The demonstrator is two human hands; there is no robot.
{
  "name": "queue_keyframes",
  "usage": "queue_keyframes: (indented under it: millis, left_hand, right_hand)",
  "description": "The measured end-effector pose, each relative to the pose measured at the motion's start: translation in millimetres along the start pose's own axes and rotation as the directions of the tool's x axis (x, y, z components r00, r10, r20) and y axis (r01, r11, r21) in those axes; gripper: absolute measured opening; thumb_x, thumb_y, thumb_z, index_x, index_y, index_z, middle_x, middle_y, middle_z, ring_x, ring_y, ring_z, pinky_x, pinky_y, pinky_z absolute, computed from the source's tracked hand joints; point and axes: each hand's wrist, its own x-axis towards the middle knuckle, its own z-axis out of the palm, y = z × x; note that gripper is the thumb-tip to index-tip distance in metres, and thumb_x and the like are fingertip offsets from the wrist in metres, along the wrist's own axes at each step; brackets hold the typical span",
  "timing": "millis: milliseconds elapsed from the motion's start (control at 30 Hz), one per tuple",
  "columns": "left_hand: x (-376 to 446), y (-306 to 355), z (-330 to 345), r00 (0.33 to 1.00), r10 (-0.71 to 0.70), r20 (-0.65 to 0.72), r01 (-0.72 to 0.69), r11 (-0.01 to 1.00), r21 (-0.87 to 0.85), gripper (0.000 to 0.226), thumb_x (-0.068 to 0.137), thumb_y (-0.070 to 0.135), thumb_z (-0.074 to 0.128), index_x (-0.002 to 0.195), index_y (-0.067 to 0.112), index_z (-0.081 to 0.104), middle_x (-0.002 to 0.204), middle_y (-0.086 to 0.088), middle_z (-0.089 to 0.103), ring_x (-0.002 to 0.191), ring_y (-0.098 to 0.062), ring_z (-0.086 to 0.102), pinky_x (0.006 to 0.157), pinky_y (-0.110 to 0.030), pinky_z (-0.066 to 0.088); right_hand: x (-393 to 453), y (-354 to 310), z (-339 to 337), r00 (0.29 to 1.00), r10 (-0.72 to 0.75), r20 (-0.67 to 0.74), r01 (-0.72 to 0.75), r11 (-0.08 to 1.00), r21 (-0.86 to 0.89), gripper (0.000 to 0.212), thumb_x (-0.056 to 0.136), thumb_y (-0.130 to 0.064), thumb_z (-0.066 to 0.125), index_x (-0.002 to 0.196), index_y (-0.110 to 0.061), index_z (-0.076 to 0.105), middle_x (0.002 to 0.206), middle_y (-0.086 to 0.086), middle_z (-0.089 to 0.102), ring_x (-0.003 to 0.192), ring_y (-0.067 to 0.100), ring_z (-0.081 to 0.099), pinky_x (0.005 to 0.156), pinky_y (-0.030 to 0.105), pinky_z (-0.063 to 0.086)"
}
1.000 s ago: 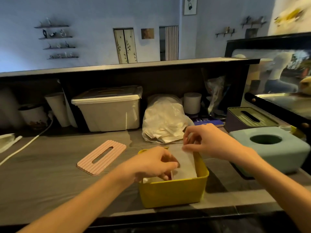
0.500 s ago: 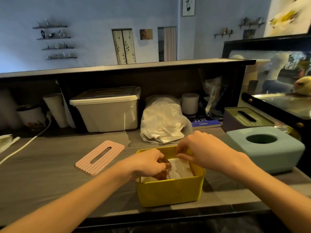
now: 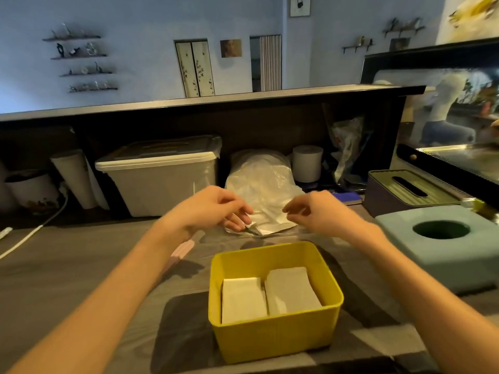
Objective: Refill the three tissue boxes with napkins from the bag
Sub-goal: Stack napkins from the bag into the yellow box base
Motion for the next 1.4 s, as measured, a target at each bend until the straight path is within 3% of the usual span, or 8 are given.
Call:
queue_keyframes:
  millis: [200,300,400,533,833,1100,1267,1400]
  left_hand:
    - [67,-67,30,0.990,0.118,-0.071,-0.113,0.991,0.072,0.025,0.103,0.013,0.055,0.125,0.015,0.068,0.114,0.000,0.072,0.103,-0.013,0.070,0.084,-0.024,0.059]
    - [89,-83,47,0.947,0.166,-0.275,-0.188,0.980,-0.058,0.029,0.102,0.012,0.057,0.131,0.018,0.061,0.125,0.001,0.067,0.112,-0.008,0.065,0.086,-0.025,0.058]
    - [99,-84,59,0.887,0.187,-0.423,-0.251,0.963,-0.101,0.029,0.102,0.007,0.056,0.130,0.010,0.062,0.117,-0.002,0.070,0.100,-0.011,0.069,0.078,-0.023,0.059]
    - [101,-84,61,0.856,0.197,-0.479,-0.281,0.953,-0.111,0.023,0.101,0.008,0.057,0.122,0.009,0.065,0.105,-0.005,0.072,0.090,-0.016,0.070,0.072,-0.024,0.059]
    - [88,-86,55,0.859,0.167,-0.485,-0.278,0.946,-0.166,0.022,0.102,0.006,0.054,0.121,0.007,0.066,0.105,-0.005,0.072,0.089,-0.016,0.070,0.077,-0.028,0.061]
    - [85,-88,57,0.882,0.171,-0.440,-0.269,0.948,-0.171,0.020,0.101,0.009,0.057,0.118,0.012,0.068,0.106,-0.003,0.071,0.097,-0.016,0.068,0.071,-0.021,0.058]
    - [83,-88,58,0.906,0.082,-0.415,-0.241,0.907,-0.345,0.024,0.103,0.022,0.056,0.121,0.012,0.067,0.107,-0.003,0.073,0.098,-0.022,0.071,0.080,-0.026,0.060]
    - [73,-71,61,0.939,-0.044,-0.341,-0.153,0.834,-0.529,0.030,0.101,0.044,0.050,0.110,0.023,0.069,0.102,0.001,0.075,0.094,-0.012,0.072,0.075,-0.018,0.056]
  right_hand:
    - [47,29,49,0.954,-0.154,-0.259,0.142,0.988,-0.065,0.047,0.090,-0.026,0.076,0.135,-0.020,0.061,0.137,-0.003,0.060,0.129,0.015,0.052,0.106,0.030,0.042]
    - [57,36,64,0.947,-0.173,-0.270,0.165,0.985,-0.053,0.061,0.082,-0.038,0.083,0.135,-0.019,0.059,0.135,-0.001,0.061,0.125,0.016,0.052,0.104,0.031,0.043]
    - [62,40,77,0.953,-0.186,-0.239,0.167,0.981,-0.099,0.060,0.079,-0.032,0.084,0.132,-0.016,0.060,0.133,0.003,0.060,0.120,0.023,0.057,0.100,0.037,0.047]
    - [62,47,77,0.927,-0.172,-0.334,0.154,0.985,-0.081,0.042,0.085,-0.008,0.071,0.126,-0.015,0.067,0.131,0.002,0.064,0.120,0.024,0.058,0.098,0.041,0.051]
    - [60,50,81,0.862,-0.195,-0.469,0.206,0.978,-0.029,0.041,0.084,0.001,0.073,0.118,-0.023,0.078,0.116,-0.005,0.075,0.111,0.015,0.064,0.095,0.031,0.052]
    - [40,39,54,0.897,-0.110,-0.429,0.276,0.896,0.347,0.026,0.095,-0.015,0.071,0.116,-0.031,0.073,0.100,-0.032,0.067,0.100,-0.008,0.066,0.085,0.008,0.049]
    - [32,25,41,0.905,0.092,-0.415,0.216,0.742,0.635,0.016,0.101,-0.023,0.063,0.113,-0.030,0.070,0.103,-0.013,0.074,0.099,-0.002,0.068,0.081,0.014,0.055]
    - [31,17,35,0.977,0.112,-0.182,0.095,0.538,0.838,0.022,0.100,-0.021,0.065,0.121,-0.018,0.071,0.107,-0.002,0.078,0.101,0.009,0.073,0.078,0.023,0.057]
